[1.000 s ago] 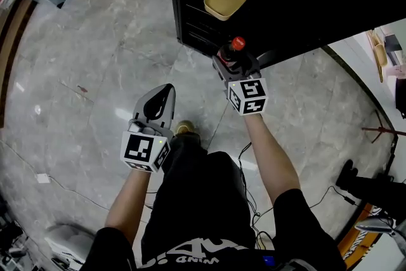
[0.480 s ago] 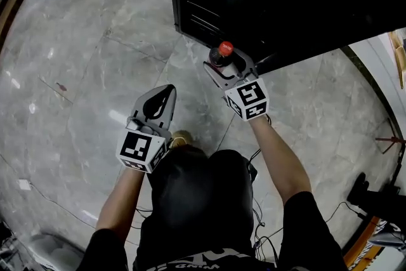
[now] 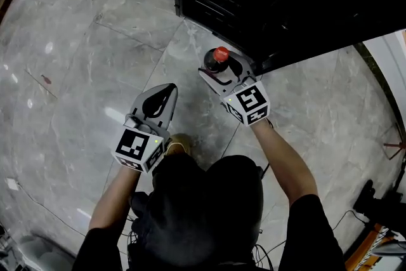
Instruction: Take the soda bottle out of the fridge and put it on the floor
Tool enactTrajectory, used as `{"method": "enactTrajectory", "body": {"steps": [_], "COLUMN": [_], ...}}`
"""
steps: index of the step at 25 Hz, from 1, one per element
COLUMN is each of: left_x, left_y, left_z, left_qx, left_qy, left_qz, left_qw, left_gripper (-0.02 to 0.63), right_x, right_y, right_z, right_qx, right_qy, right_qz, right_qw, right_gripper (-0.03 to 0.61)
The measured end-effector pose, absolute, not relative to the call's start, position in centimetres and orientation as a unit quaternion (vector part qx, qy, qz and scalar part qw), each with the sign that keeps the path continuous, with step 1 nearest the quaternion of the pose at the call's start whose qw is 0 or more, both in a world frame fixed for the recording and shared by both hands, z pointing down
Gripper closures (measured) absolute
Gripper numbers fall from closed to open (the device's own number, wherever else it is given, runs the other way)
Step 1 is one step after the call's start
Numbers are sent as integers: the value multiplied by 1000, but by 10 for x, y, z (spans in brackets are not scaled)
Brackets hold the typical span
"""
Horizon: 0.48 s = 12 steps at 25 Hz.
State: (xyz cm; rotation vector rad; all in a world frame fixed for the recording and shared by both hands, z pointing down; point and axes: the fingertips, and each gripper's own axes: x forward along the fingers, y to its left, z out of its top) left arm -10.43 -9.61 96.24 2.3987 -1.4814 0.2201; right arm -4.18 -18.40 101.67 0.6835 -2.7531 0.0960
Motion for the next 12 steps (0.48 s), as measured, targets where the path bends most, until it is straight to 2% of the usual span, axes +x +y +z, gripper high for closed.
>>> {"method": "enactTrajectory", "body": {"steps": [12], "left_x": [-100], "left_y": [-112], "left_z": [1019], "left_qx": [839], "left_qy": [-509], "left_qz": [80], "left_qw": [175], "left_gripper": [606], "right_x": [-38], "right_y": [-183], "right_z": [1091], "right_qx": [262], "right_qy": [-952], "right_qz": [62], "right_qw": [149], "right_gripper": [263]}}
